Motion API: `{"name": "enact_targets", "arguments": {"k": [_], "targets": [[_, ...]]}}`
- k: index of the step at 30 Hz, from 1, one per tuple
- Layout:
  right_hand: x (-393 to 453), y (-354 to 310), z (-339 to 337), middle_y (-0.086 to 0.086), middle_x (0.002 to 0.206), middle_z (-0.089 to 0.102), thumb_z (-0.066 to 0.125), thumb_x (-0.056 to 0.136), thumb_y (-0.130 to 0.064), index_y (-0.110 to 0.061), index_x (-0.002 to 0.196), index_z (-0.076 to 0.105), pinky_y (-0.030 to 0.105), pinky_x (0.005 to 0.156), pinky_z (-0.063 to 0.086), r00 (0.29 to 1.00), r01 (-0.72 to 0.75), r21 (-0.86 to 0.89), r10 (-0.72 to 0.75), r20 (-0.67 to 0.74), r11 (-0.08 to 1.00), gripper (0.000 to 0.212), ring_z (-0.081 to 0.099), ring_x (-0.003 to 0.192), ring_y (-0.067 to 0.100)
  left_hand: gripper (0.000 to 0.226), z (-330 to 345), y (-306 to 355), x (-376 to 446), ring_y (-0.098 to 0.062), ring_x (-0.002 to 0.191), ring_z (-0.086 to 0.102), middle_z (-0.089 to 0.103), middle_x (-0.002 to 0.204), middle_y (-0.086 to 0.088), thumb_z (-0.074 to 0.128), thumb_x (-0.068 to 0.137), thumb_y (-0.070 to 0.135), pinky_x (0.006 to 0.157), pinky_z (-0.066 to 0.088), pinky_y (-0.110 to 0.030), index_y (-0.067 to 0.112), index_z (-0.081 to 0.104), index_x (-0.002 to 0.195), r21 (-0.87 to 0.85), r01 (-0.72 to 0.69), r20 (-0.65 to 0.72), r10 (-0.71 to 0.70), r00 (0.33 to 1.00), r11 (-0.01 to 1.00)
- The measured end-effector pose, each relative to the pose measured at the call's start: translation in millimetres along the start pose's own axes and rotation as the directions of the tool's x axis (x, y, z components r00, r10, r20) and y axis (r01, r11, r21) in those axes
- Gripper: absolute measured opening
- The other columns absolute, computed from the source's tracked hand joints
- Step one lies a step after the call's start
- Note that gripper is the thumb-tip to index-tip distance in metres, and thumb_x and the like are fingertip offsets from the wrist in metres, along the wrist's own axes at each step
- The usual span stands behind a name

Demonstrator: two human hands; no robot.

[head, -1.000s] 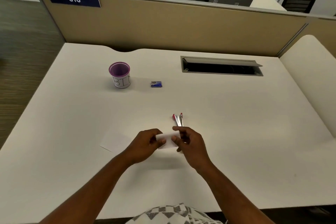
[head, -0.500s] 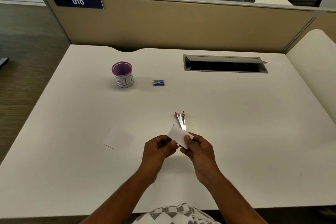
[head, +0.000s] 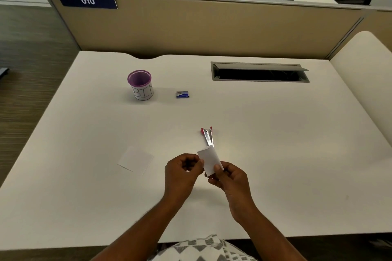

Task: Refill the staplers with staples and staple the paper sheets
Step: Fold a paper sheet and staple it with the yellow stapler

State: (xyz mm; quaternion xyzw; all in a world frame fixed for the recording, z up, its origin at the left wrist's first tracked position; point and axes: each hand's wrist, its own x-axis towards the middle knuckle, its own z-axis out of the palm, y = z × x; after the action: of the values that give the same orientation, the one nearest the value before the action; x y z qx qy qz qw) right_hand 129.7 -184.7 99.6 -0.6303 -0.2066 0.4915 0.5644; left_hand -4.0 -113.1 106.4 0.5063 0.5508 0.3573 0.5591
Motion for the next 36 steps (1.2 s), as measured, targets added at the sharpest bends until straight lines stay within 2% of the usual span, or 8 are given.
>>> {"name": "enact_targets", "arguments": {"k": [3,7,11,13,20,23,27,36], "targets": [[-3.4,-1.6,0.1,-0.002,0.100,0.080,0.070,0.093,-0.031,-0.027,0.104,0.074,0.025,0.073,0.062,0.999,0.027,-0.061,-0.025,0.033,0.998,0.013,0.077,0.095,0.021,0.008,-2.5,0.0,-1.3,-0.016,0.070,0.076,0.078,0.078,0.004,0.082,0.081,0.017,0.073,0.065,-0.038,0.018,0.074,0.085,0.052,-0.014,-0.023,0.015,1.000,0.999],[-0.8,-9.8,-2.8,-0.018,0.105,0.076,0.070,0.080,-0.047,-0.038,0.107,0.071,0.026,0.080,0.062,0.994,0.107,-0.161,-0.104,0.028,0.981,0.028,0.073,0.100,0.009,0.013,-5.7,0.5,-2.4,-0.009,0.071,0.073,0.076,0.076,0.009,0.085,0.077,0.019,0.070,0.063,-0.025,0.025,0.074,0.082,0.104,-0.056,-0.029,0.060,0.998,0.993],[7.1,-15.1,-5.0,-0.012,0.101,0.079,0.073,0.090,-0.028,-0.033,0.102,0.074,0.027,0.080,0.062,0.993,0.120,-0.160,-0.122,0.000,0.980,0.013,0.075,0.096,0.010,0.014,-6.4,1.3,-3.7,-0.007,0.071,0.072,0.076,0.076,0.010,0.087,0.076,0.019,0.067,0.058,-0.016,0.022,0.077,0.085,0.097,-0.064,-0.023,0.066,0.998,0.993],[8.8,-16.5,-5.4,-0.012,0.098,0.079,0.073,0.092,-0.020,-0.032,0.097,0.075,0.027,0.077,0.062,0.991,0.126,-0.178,-0.131,-0.018,0.976,0.013,0.076,0.093,0.012,0.014,-6.0,2.8,-4.9,-0.007,0.072,0.073,0.077,0.076,0.011,0.087,0.076,0.018,0.066,0.057,-0.014,0.022,0.078,0.086,0.078,-0.070,-0.021,0.071,0.997,0.995],[7.2,-18.8,-4.3,-0.007,0.097,0.080,0.069,0.095,-0.015,-0.031,0.097,0.077,0.025,0.070,0.062,0.991,0.133,-0.161,-0.134,0.004,0.978,0.018,0.077,0.090,0.016,0.018,-7.2,7.0,-7.0,-0.005,0.076,0.073,0.078,0.079,0.013,0.085,0.077,0.017,0.067,0.055,-0.011,0.028,0.079,0.089,0.047,-0.079,-0.006,0.079,0.997,0.996],[6.3,-18.4,-3.0,-0.009,0.096,0.080,0.066,0.097,-0.012,-0.030,0.097,0.076,0.023,0.069,0.061,0.992,0.127,-0.151,-0.125,0.018,0.980,0.021,0.076,0.091,0.015,0.014,-7.8,6.1,-7.4,-0.005,0.077,0.073,0.078,0.081,0.012,0.085,0.078,0.016,0.068,0.055,-0.011,0.023,0.079,0.088,0.052,-0.082,-0.002,0.083,0.997,0.995],[7.8,-17.2,-2.5,-0.002,0.098,0.080,0.064,0.098,-0.012,-0.022,0.100,0.076,0.027,0.074,0.062,0.993,0.115,-0.148,-0.114,0.015,0.982,0.015,0.076,0.092,0.019,0.012,-8.4,4.3,-6.7,-0.007,0.078,0.073,0.078,0.082,0.011,0.084,0.079,0.017,0.070,0.057,-0.014,0.021,0.080,0.089,0.073,-0.082,0.015,0.081,0.997,0.994],[11.0,-17.9,6.2,-0.005,0.093,0.077,0.066,0.095,-0.031,-0.023,0.091,0.075,0.037,0.078,0.061,0.993,0.095,-0.095,-0.102,-0.067,0.991,0.013,0.071,0.086,0.015,0.009,-6.8,1.3,-4.9,-0.013,0.079,0.075,0.079,0.082,0.008,0.082,0.081,0.018,0.076,0.063,-0.031,0.021,0.079,0.088,0.024,-0.027,0.063,0.025,0.998,0.999]]}}
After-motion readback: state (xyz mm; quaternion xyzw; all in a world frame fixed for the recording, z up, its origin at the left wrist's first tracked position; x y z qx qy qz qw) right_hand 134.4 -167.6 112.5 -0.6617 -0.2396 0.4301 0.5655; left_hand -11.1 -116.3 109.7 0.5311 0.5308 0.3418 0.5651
